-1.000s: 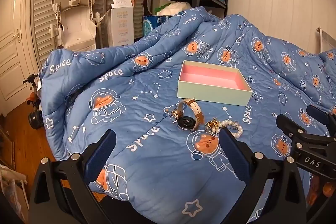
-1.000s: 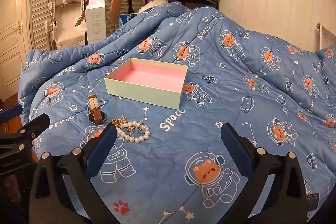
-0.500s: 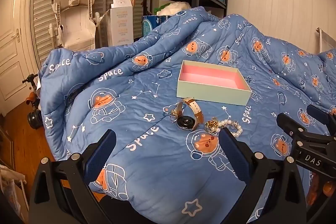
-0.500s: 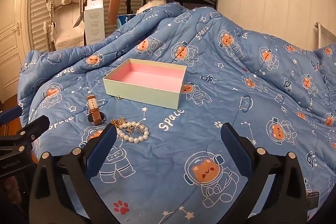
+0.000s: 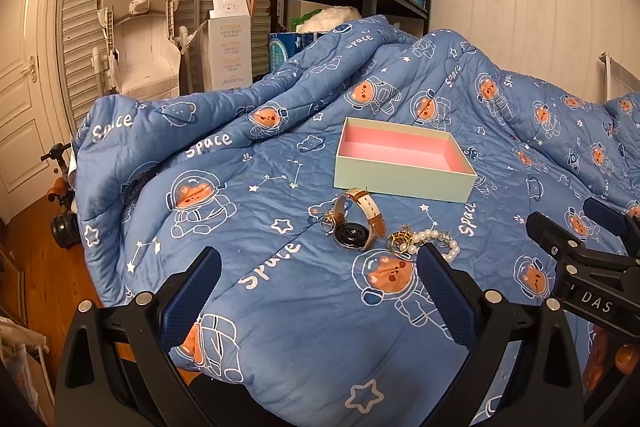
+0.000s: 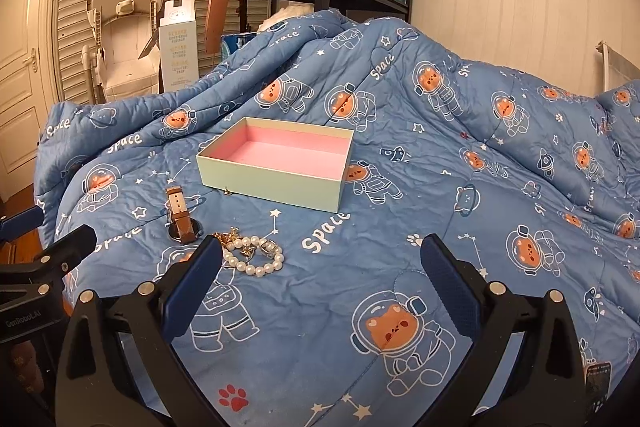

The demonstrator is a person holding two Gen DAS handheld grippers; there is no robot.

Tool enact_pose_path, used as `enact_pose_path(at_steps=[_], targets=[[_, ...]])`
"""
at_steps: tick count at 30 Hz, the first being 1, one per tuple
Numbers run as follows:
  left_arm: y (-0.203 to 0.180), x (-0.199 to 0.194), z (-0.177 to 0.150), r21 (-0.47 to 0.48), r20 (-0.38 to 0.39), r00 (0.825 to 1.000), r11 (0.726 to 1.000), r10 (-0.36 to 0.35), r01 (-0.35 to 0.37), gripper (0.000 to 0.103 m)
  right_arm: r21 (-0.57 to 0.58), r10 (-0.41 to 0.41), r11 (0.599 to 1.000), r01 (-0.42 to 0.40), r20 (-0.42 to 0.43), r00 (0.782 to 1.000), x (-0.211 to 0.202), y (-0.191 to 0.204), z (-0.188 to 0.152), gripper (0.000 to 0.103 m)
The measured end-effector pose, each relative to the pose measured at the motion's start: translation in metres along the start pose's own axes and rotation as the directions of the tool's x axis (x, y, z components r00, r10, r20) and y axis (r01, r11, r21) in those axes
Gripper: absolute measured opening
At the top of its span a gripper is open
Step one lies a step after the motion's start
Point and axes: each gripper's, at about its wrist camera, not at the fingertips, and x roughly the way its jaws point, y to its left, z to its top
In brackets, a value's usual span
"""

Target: Organize jewelry

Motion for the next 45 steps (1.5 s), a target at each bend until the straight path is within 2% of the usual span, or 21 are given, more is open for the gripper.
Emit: enact_pose_path(at_steps=[45], targets=[[-0.0005,0.0002,0.0002,-0.005,-0.001,1.000,1.000,-0.011,0.011,0.096,0.007,-0.007,1.000,0.007,0.022,1.000,-0.0021,0.0012,0.0010,0.098]])
